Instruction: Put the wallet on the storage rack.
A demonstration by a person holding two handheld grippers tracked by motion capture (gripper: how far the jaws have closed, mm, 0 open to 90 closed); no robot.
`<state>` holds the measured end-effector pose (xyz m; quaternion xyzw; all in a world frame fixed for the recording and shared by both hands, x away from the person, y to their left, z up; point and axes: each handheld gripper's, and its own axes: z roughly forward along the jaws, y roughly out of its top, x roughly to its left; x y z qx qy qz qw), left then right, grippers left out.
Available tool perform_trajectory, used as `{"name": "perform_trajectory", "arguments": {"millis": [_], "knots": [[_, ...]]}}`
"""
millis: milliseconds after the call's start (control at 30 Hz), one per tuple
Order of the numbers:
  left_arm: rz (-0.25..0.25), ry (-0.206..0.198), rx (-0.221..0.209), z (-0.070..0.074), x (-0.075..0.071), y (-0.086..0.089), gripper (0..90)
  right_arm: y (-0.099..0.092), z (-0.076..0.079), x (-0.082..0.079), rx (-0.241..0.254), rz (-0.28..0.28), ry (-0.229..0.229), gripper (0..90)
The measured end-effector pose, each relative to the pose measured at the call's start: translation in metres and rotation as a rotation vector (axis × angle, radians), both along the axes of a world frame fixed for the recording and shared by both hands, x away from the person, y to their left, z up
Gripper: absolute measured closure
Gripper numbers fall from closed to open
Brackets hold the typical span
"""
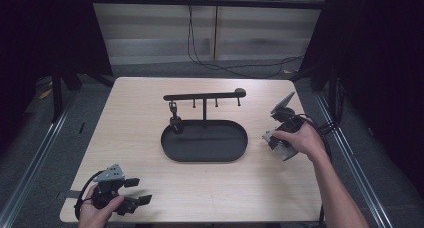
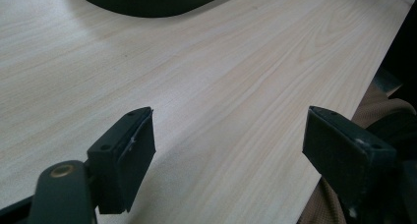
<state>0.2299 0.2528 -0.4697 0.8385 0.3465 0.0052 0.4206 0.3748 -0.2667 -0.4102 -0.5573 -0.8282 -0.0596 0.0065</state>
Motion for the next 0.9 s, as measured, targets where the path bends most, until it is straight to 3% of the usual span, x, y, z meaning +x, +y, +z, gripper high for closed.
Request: {"name": "perform_trajectory", "arguments": {"millis": [533, 900], "knots": [[-0.004, -0.004, -0.005, 0.001, -0.001, 0.000, 19.9, 0.019, 0.021, 0.003, 0.015, 0.028, -0.016, 33.4], [-0.003, -0.004, -0.005, 0.000, 0.000, 0.000, 19.9, 0.041, 0.028, 0.011, 0.073, 0.031, -0.040, 33.4]]}}
